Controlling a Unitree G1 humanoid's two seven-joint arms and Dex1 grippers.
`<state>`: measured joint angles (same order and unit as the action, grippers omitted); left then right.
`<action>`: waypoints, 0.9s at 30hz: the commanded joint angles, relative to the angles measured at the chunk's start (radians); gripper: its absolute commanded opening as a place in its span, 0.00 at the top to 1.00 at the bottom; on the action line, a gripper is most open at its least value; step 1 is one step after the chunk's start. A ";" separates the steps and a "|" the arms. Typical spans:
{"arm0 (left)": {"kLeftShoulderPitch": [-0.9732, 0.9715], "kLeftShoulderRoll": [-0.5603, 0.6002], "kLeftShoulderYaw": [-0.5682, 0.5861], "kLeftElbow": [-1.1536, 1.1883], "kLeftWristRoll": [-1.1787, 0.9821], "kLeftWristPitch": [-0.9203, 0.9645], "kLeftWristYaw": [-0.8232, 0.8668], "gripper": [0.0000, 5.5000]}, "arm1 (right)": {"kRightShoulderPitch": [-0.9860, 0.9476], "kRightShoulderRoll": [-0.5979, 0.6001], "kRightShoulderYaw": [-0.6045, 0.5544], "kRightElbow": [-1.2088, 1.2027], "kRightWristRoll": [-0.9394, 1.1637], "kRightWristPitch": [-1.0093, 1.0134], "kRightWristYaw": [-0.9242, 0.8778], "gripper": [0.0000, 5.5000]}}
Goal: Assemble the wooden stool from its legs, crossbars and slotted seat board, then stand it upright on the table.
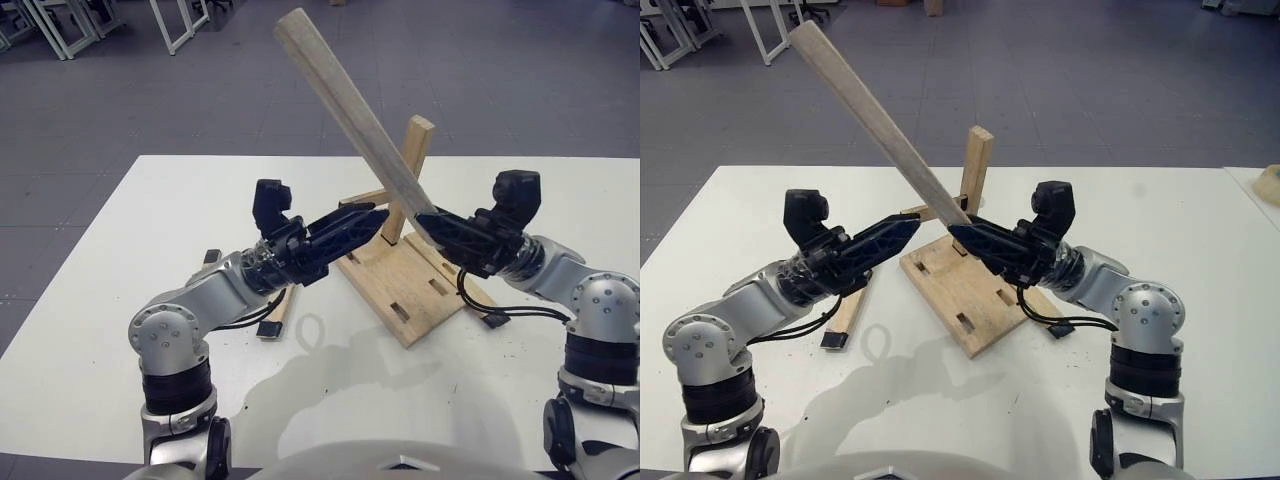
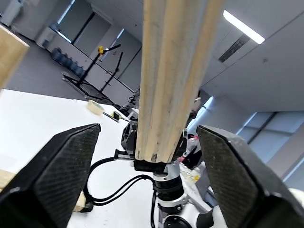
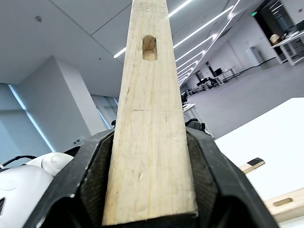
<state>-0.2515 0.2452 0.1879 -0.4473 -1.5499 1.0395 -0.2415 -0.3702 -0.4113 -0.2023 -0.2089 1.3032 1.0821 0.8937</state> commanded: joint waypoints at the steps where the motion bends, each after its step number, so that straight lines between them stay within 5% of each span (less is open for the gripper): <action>1: -0.032 0.032 -0.045 0.007 -0.141 -0.030 0.095 0.32 | 0.008 -0.025 0.037 -0.019 0.011 0.021 0.034 0.63; 7: -0.018 0.107 -0.080 -0.024 -0.259 -0.072 0.107 0.32 | 0.015 -0.042 0.061 0.004 -0.009 0.010 0.072 0.63; 13: -0.012 0.142 -0.096 -0.029 -0.166 -0.113 0.048 0.14 | 0.022 -0.056 0.080 0.003 -0.029 0.005 0.096 0.63; 17: -0.023 0.137 -0.118 -0.014 -0.119 -0.142 0.036 0.13 | 0.024 -0.058 0.088 0.006 -0.053 -0.003 0.094 0.63; 27: -0.033 0.121 -0.131 0.002 -0.047 -0.200 0.049 0.46 | 0.024 -0.056 0.107 0.029 -0.118 -0.023 0.091 0.63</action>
<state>-0.2662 0.3668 0.0641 -0.4488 -1.6076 0.8481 -0.2047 -0.3406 -0.4565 -0.1004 -0.1839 1.2000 1.0686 0.9865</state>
